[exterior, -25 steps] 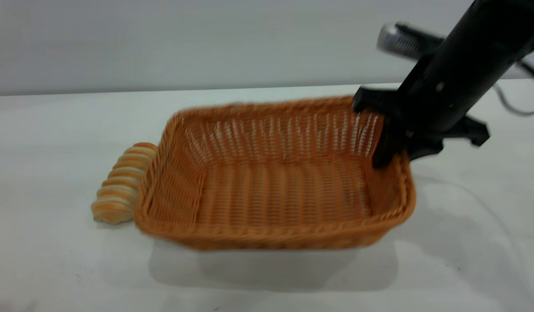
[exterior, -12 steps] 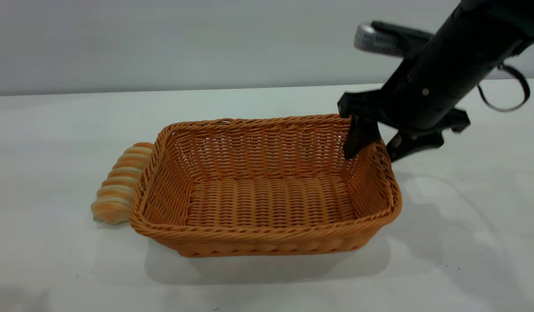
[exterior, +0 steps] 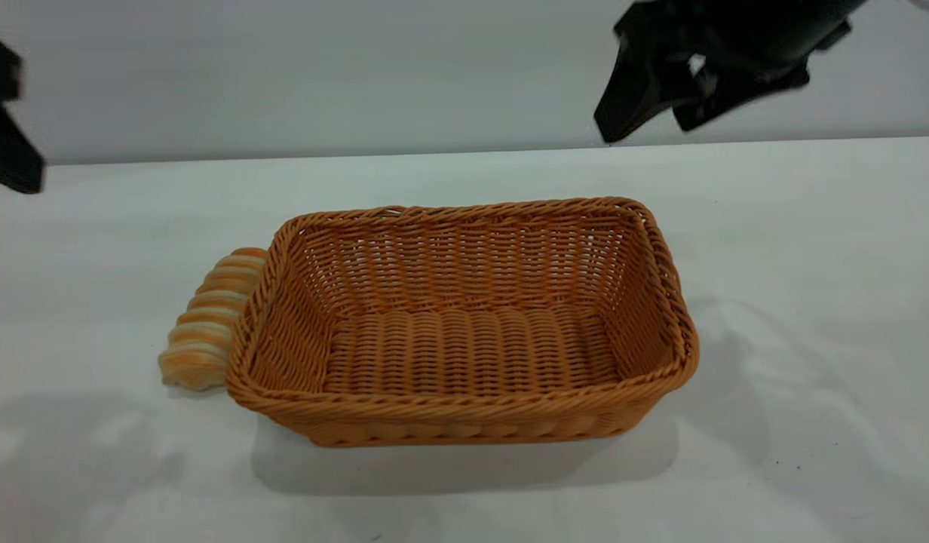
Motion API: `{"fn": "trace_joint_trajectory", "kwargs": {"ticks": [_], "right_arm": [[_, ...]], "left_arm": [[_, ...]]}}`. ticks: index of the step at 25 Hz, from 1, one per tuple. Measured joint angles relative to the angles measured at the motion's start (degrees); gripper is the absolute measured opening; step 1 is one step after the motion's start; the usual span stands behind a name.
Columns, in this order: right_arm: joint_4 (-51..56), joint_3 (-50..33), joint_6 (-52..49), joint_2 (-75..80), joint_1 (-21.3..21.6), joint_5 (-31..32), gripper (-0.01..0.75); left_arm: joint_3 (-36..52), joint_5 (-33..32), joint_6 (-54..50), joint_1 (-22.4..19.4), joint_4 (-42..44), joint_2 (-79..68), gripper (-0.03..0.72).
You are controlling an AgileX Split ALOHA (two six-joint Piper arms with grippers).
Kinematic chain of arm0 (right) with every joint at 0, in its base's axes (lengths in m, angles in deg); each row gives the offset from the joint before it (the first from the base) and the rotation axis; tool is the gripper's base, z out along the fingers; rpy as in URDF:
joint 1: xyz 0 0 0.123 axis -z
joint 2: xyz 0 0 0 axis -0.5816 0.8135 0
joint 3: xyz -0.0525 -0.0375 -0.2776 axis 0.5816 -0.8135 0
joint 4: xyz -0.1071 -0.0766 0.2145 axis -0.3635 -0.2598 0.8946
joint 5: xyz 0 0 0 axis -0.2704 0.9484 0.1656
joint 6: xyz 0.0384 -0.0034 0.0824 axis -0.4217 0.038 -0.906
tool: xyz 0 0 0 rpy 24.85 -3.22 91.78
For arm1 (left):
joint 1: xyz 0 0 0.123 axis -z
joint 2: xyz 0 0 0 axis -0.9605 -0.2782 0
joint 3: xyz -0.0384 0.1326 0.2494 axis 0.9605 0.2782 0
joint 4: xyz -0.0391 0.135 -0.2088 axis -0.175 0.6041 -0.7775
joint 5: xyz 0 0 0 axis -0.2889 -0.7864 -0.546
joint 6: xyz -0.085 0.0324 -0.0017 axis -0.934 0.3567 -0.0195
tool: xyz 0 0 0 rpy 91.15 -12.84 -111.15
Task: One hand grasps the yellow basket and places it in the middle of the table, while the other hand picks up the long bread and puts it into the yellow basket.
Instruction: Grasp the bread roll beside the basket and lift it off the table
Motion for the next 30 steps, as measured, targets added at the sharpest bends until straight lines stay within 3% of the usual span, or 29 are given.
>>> {"fn": "trace_joint_trajectory", "kwargs": {"ticks": [4, 16, 30], "right_arm": [[-0.17, 0.0, 2.79, -4.24, 0.0, 3.91, 0.542], [-1.68, 0.0, 9.65, -20.49, 0.0, 14.59, 0.539], [-2.08, 0.0, 10.73, -32.53, 0.0, 24.59, 0.536]], "left_arm": [[-2.81, 2.17, 0.95, 0.0, 0.05, -7.61, 0.521], [-13.73, 7.57, 1.41, 0.02, 0.05, -30.95, 0.521], [-23.77, 10.11, 3.24, 3.6, 0.1, -47.53, 0.518]]}}
